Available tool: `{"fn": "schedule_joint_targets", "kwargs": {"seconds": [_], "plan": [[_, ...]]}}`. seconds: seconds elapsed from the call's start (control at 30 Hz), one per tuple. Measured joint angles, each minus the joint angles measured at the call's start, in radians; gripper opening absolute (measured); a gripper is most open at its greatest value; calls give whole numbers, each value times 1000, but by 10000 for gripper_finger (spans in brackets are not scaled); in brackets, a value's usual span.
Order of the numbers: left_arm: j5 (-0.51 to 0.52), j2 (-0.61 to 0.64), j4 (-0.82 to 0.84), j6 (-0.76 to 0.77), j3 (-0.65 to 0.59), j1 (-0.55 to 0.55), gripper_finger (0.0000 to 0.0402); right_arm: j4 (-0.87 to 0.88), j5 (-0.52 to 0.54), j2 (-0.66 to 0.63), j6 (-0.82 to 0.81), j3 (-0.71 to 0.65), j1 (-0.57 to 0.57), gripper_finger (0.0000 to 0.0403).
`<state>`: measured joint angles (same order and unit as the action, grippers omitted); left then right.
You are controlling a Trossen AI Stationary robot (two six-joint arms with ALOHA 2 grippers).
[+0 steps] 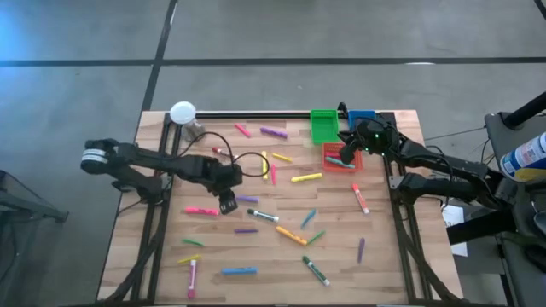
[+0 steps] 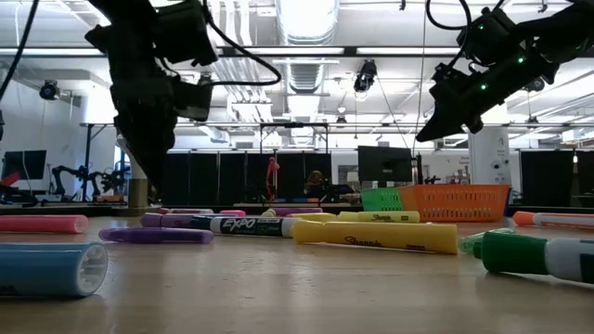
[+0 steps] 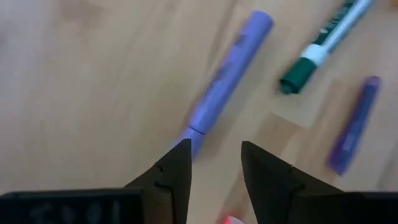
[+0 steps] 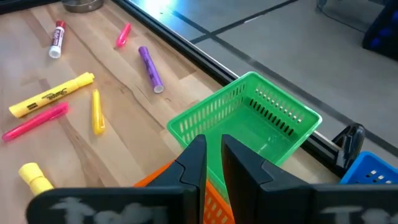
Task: Pick & Place Markers
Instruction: Put the light violet highlighter pen into the orange bin
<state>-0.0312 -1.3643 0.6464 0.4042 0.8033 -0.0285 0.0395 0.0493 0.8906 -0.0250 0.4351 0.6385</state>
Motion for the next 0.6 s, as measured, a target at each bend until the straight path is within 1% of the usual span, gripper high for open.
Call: {"fn": "schedule_joint_targets", "kwargs": {"seconds": [0.07,0.17,0.43,0.6], "plan": [[17,0,-8,-17,-10,-1,133,0,0,0,2,0,0,43],[15,-10,-21,-44,-18,0,133,0,0,1,3,0,-4,43],[34,-82,-45,-133,-20,0,133,-2,-1,1,2,-3,-11,43],[34,-107,-45,-154,-21,0,133,0,0,1,-1,-13,-11,43]]}}
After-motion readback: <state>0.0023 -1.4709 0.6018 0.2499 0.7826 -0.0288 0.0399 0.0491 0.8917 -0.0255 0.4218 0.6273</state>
